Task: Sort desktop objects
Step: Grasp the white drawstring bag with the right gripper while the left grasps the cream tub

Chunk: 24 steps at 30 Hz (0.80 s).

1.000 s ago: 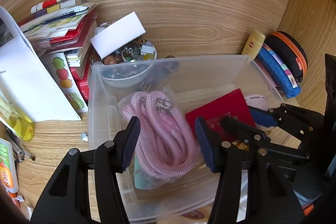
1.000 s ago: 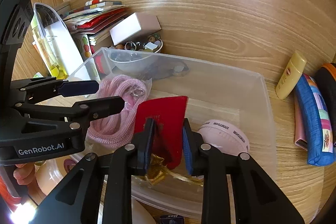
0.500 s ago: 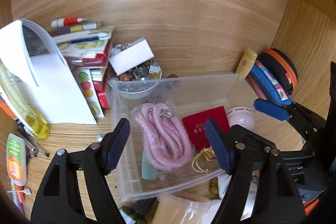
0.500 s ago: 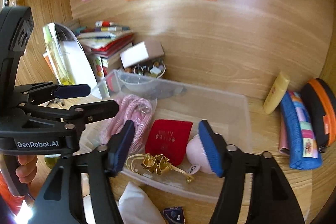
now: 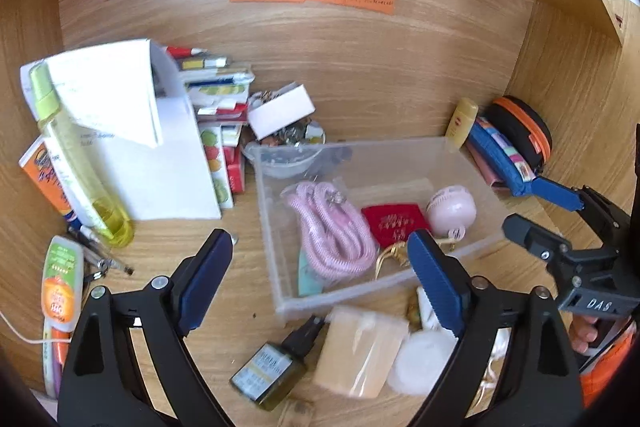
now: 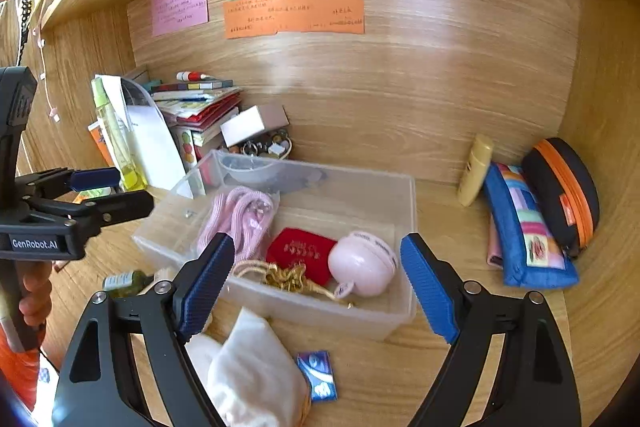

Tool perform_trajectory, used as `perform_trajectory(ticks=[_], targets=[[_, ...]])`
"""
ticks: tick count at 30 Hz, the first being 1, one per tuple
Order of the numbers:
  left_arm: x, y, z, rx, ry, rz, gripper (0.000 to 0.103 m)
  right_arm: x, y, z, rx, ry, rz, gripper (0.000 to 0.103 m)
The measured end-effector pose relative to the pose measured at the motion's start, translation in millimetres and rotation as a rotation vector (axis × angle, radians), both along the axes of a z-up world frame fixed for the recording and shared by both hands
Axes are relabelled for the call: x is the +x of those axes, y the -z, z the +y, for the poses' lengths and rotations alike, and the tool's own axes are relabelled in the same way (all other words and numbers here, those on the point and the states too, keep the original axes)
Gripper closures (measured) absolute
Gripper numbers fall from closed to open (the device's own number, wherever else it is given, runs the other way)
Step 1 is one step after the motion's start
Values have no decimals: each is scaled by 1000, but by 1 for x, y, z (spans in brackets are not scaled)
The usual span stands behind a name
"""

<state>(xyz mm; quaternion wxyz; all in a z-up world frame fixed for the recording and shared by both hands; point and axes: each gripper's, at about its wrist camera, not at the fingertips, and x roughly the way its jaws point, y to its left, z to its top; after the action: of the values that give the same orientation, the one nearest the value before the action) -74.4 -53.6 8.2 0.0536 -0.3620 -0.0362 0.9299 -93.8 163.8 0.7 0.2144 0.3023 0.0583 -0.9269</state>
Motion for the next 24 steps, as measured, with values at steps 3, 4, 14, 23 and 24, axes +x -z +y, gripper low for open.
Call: perform_trajectory(ticks=[3, 4, 14, 23, 24], targets=[[8, 9, -9, -11, -6, -27, 13, 8, 5, 3, -3, -3, -23, 20], [10, 11, -11, -16, -8, -35, 13, 10, 7, 3, -4, -5, -29, 20], [31, 43, -3, -37, 74, -139, 13, 28, 51, -10, 39, -54, -145, 20], [26, 69, 24, -65, 157, -198, 13, 30, 85, -7, 75, -45, -223, 20], [25, 69, 25, -82, 150, -187, 13, 31, 85, -3, 76, -43, -226, 20]])
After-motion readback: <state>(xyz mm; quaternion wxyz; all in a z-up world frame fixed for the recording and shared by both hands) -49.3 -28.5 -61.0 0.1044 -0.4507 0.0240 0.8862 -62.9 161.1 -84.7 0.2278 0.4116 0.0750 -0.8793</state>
